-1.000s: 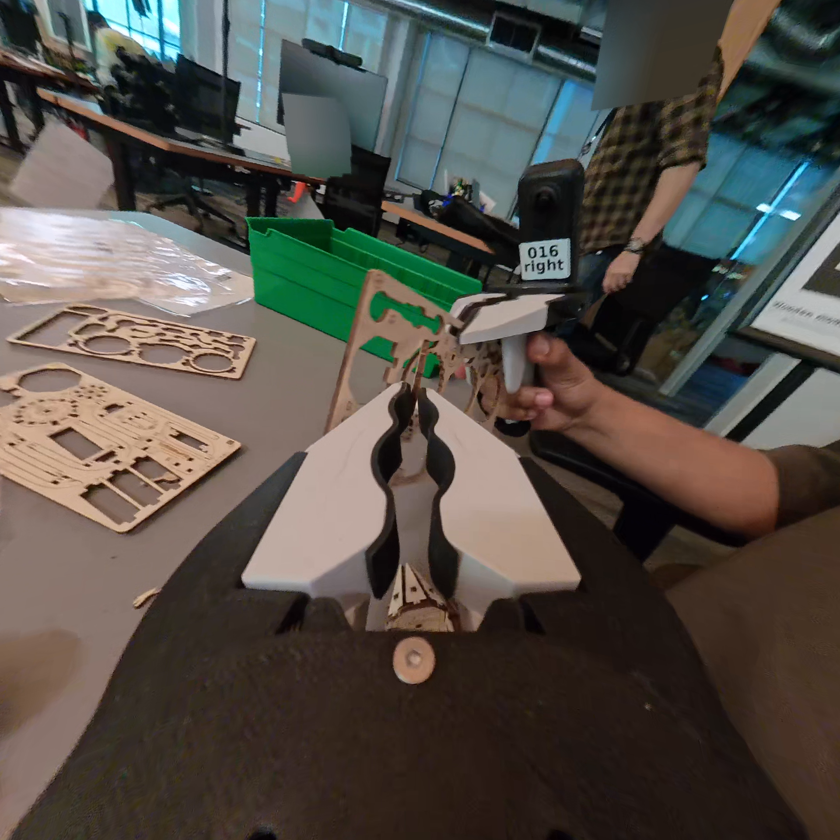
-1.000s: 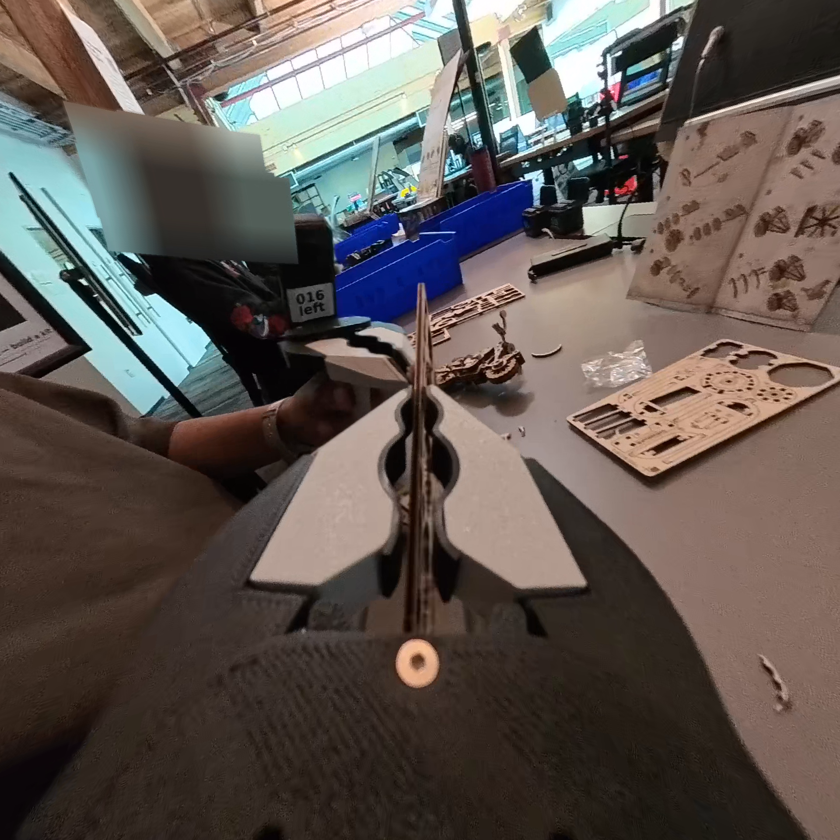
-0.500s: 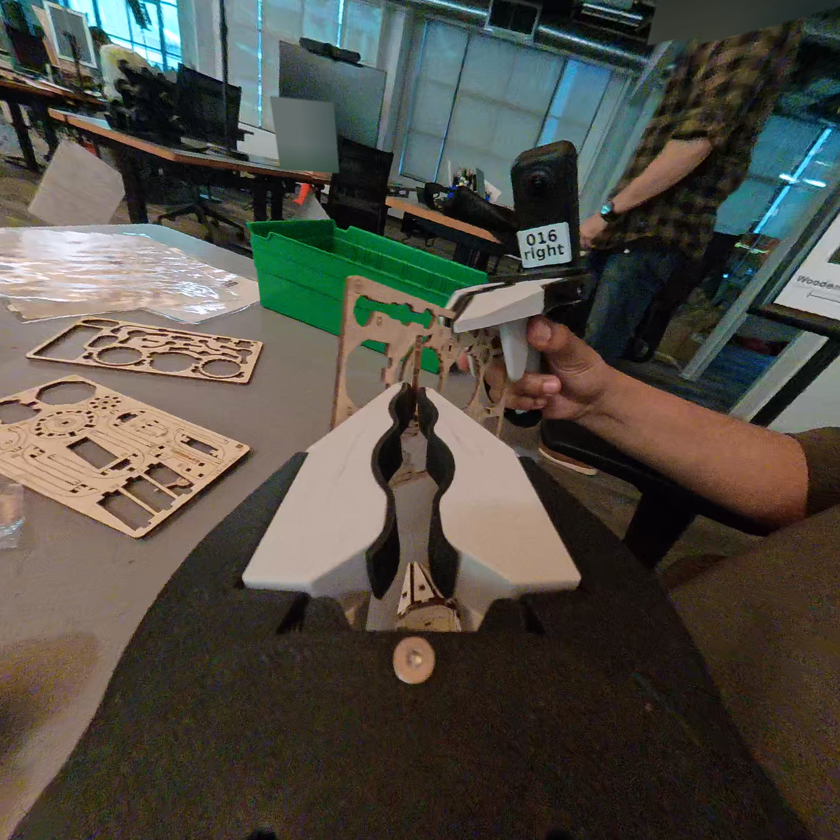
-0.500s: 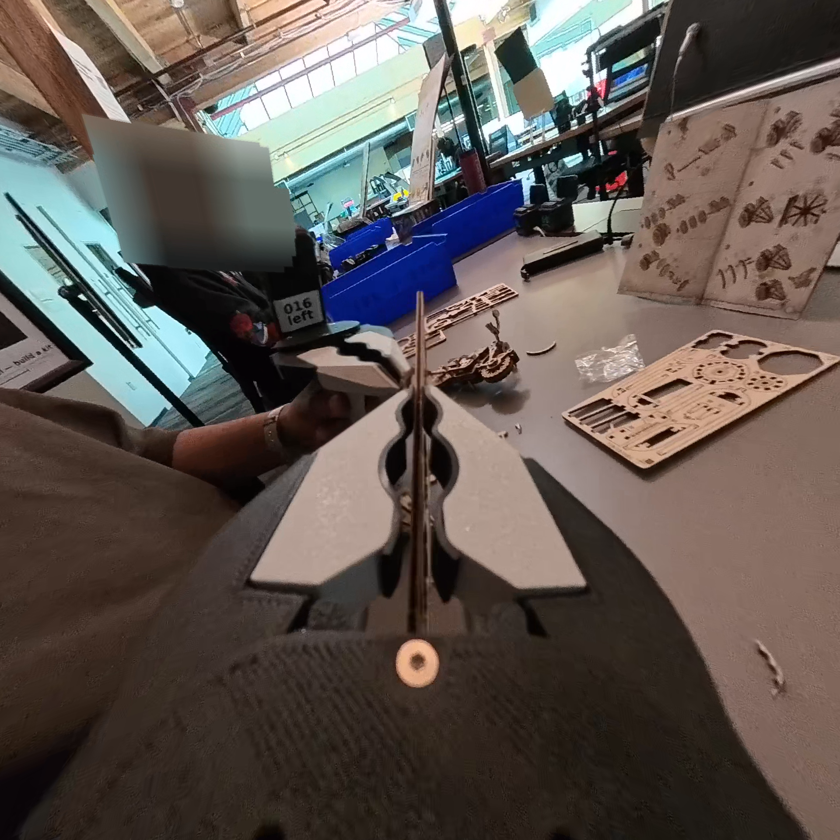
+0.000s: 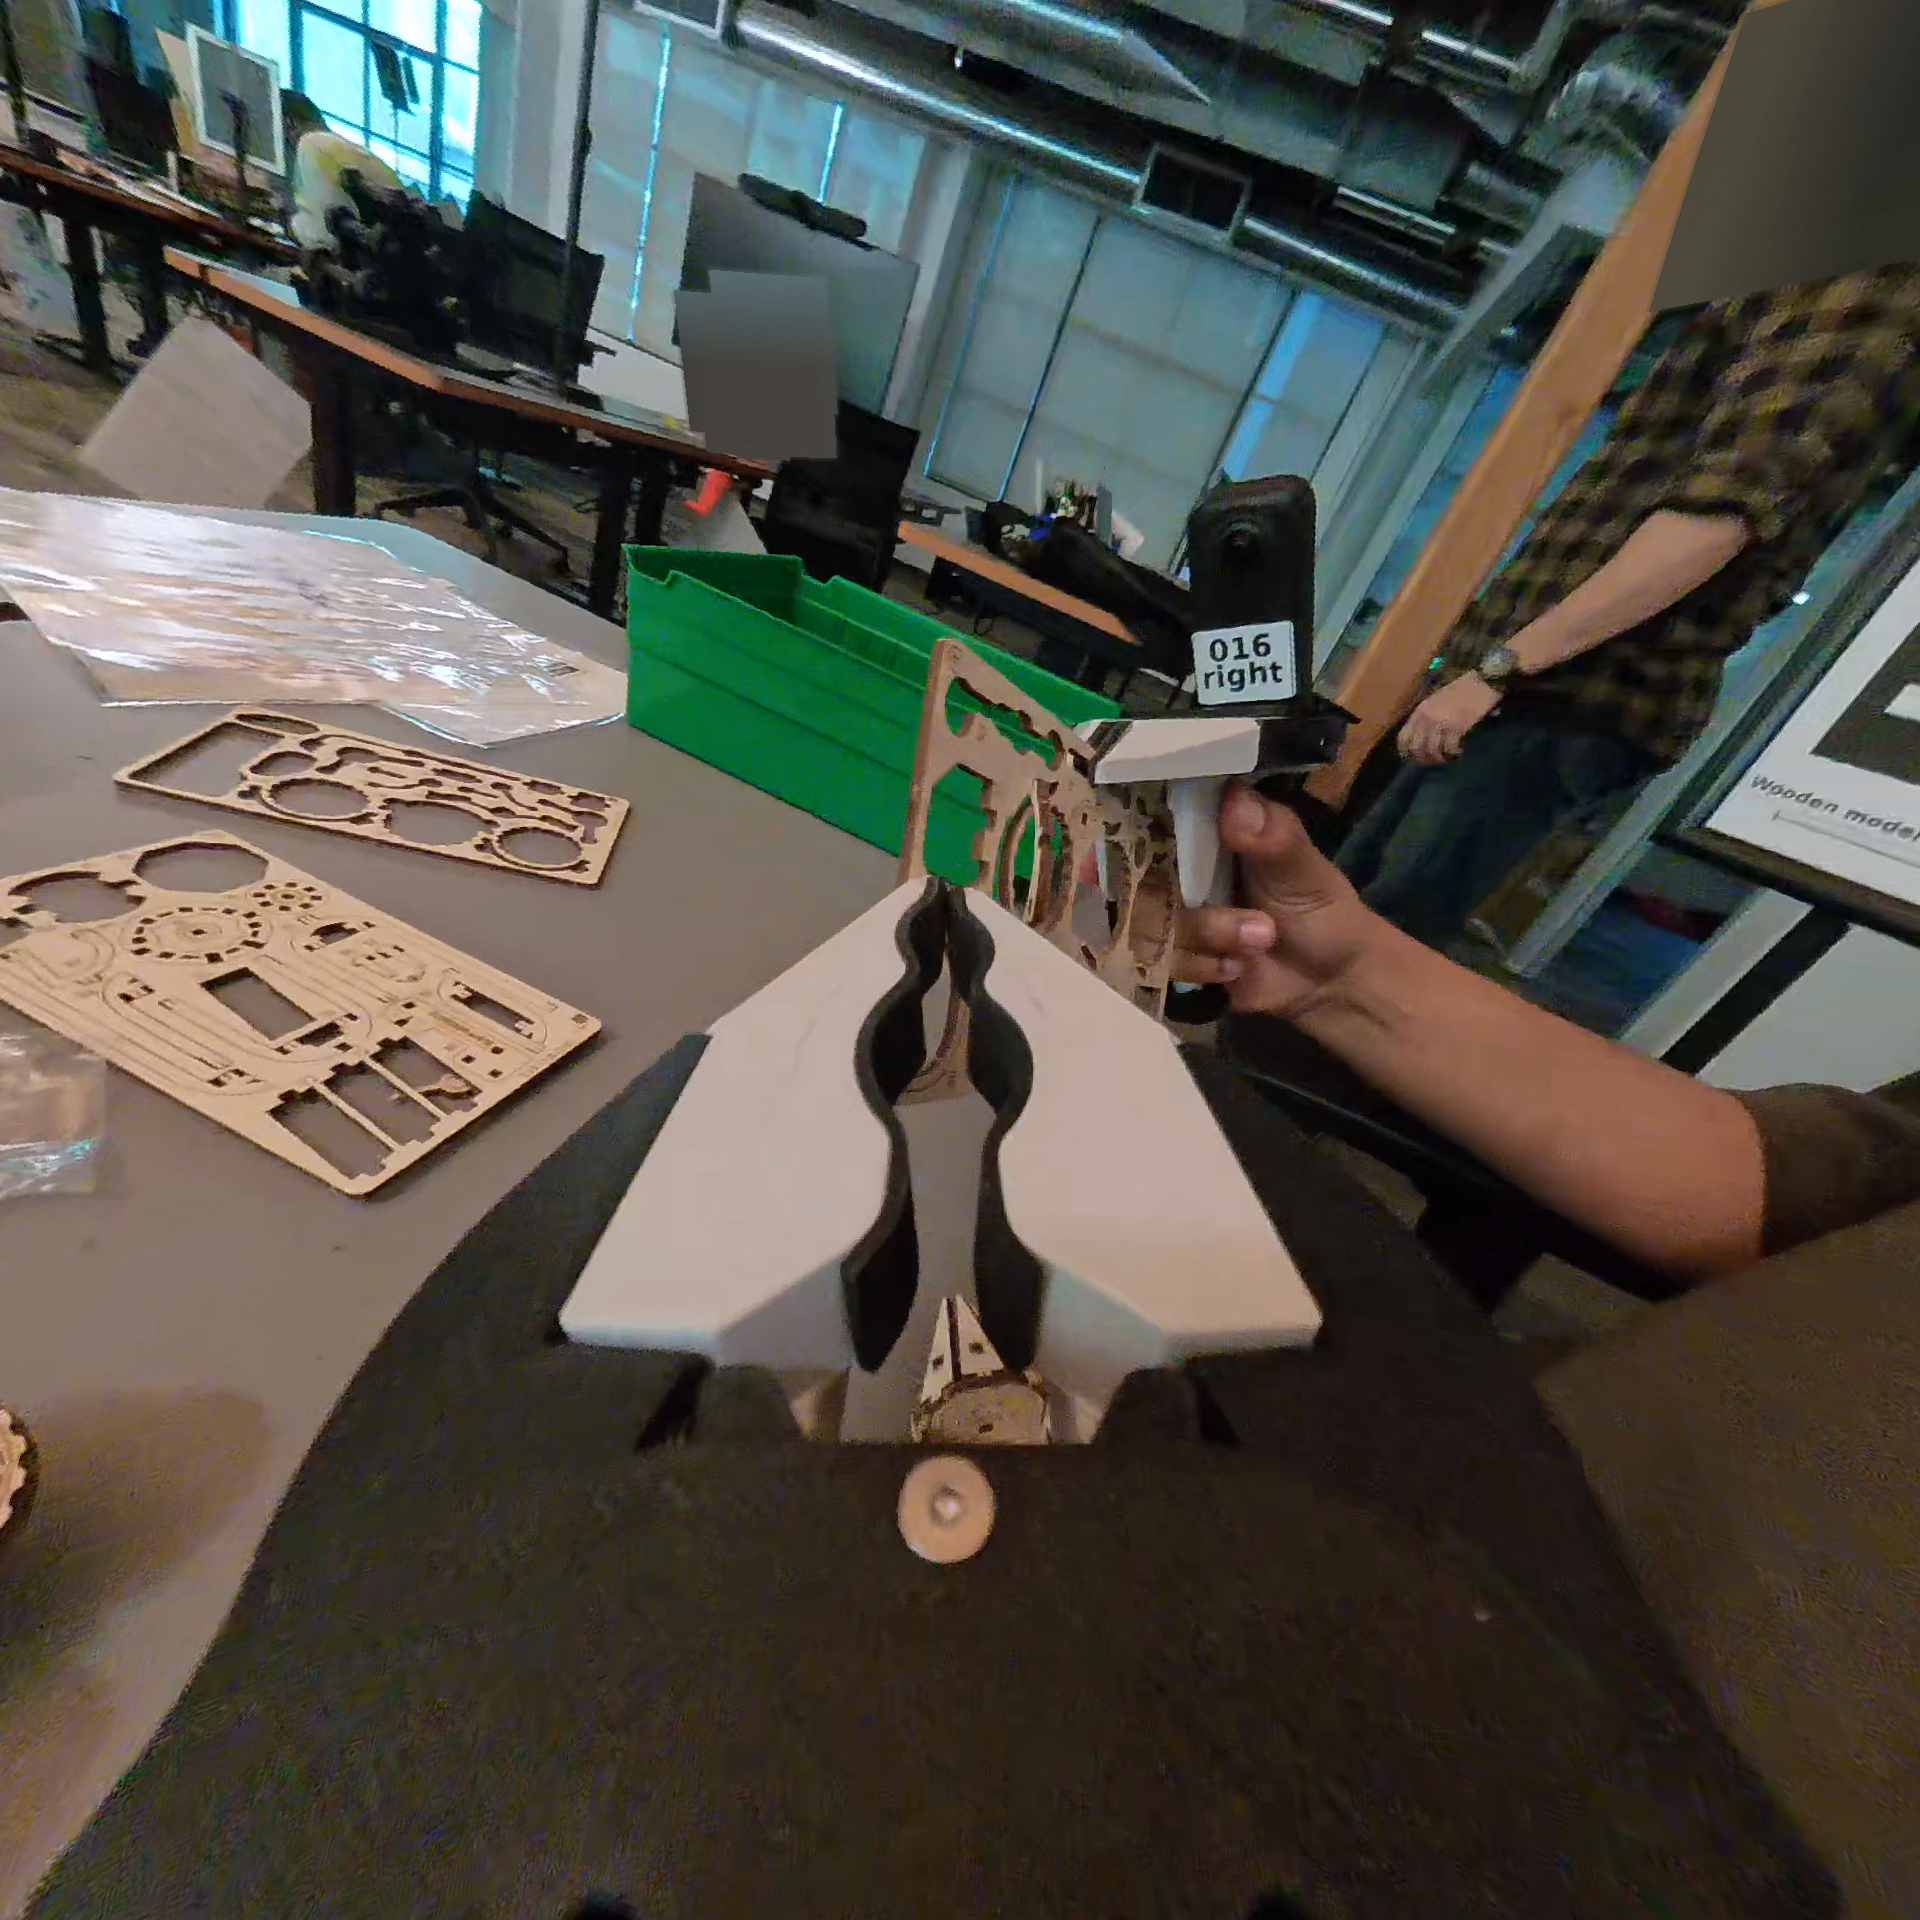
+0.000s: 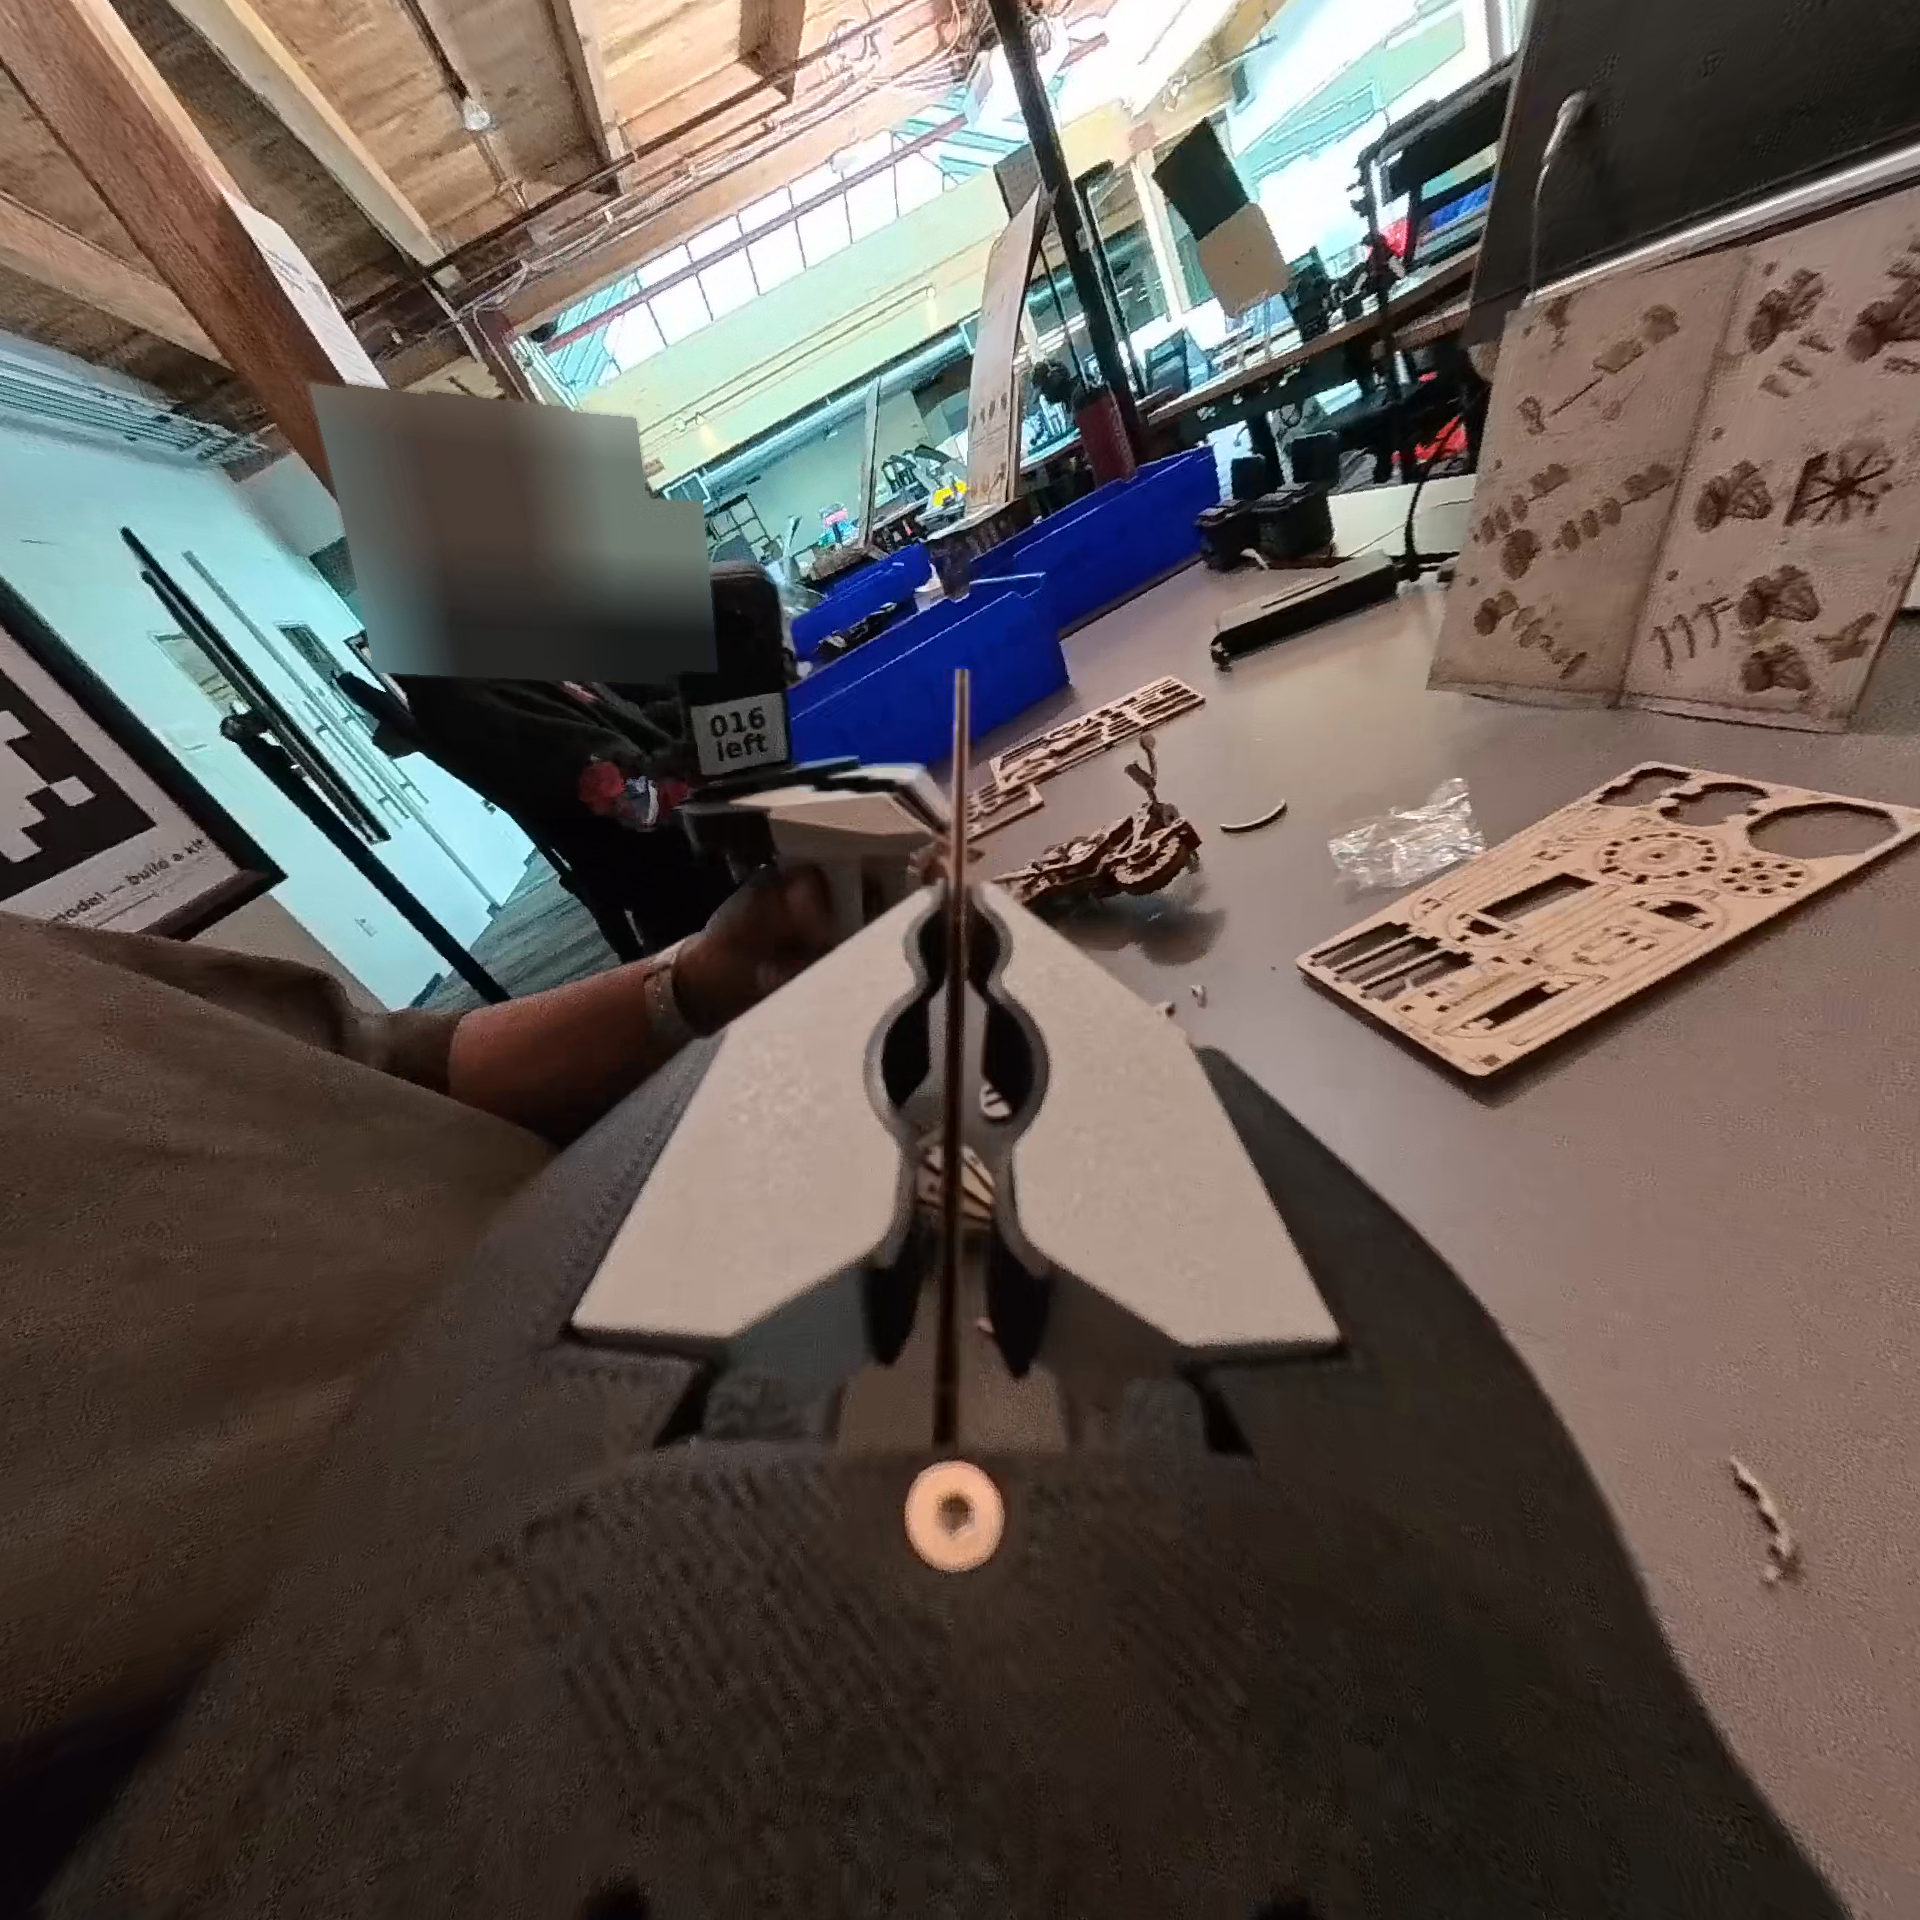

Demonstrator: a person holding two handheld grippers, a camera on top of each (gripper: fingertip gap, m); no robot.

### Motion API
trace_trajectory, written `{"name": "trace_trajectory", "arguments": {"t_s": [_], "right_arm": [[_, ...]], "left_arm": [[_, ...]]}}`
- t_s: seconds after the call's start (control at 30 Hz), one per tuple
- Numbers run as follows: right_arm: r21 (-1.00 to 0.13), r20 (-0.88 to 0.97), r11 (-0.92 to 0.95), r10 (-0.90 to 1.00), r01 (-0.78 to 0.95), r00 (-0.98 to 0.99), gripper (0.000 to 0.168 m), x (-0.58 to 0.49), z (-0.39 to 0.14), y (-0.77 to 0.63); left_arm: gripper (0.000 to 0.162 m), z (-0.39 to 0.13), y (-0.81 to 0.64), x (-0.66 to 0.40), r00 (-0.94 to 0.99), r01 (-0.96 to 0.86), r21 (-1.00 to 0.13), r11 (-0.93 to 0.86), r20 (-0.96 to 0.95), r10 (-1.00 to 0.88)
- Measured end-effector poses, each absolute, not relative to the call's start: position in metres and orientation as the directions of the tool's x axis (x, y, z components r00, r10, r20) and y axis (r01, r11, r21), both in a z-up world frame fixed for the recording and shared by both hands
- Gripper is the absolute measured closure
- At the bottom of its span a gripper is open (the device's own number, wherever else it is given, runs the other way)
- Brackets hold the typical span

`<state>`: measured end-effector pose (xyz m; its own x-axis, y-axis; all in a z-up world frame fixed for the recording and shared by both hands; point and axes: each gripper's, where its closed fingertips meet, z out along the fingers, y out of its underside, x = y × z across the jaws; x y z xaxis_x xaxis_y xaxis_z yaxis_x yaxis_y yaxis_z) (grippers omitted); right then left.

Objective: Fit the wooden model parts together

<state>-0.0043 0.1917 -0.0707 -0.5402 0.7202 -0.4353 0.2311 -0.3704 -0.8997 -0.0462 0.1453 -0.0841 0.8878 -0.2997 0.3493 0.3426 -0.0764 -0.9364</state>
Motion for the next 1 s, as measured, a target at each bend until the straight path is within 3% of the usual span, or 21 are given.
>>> {"name": "trace_trajectory", "arguments": {"t_s": [0.17,0.27,0.37,0.47,0.73,0.87,1.0], "right_arm": [[-0.898,-0.439,-0.376,0.745,0.227,-0.503,0.168,-0.008,-0.073,0.196],[-0.91,-0.414,-0.344,0.766,0.232,-0.491,0.168,-0.011,-0.076,0.19],[-0.917,-0.397,-0.316,0.772,0.242,-0.496,0.168,-0.012,-0.079,0.182],[-0.92,-0.39,-0.301,0.77,0.253,-0.505,0.168,-0.013,-0.08,0.177],[-0.904,-0.428,-0.332,0.73,0.27,-0.533,0.167,-0.01,-0.078,0.179],[-0.906,-0.421,-0.338,0.774,0.254,-0.473,0.168,-0.013,-0.079,0.188],[-0.899,-0.437,-0.337,0.688,0.279,-0.579,0.166,-0.004,-0.072,0.17]], "left_arm": [[0.162,-0.09,0.151,-0.03,0.907,0.276,-0.957,-0.094,0.292,-0.305],[0.148,-0.095,0.154,-0.026,0.921,0.244,-0.963,-0.114,0.267,-0.283],[0.15,-0.1,0.158,-0.026,0.941,0.21,-0.969,-0.134,0.237,-0.242],[0.162,-0.103,0.158,-0.029,0.955,0.188,-0.974,-0.127,0.211,-0.21],[0.162,-0.096,0.156,-0.03,0.873,0.363,-0.923,-0.129,0.385,-0.298],[0.161,-0.094,0.157,-0.019,0.95,0.155,-0.982,-0.107,0.177,-0.255],[0.161,-0.094,0.156,-0.031,0.896,0.315,-0.942,-0.119,0.336,-0.291]]}}
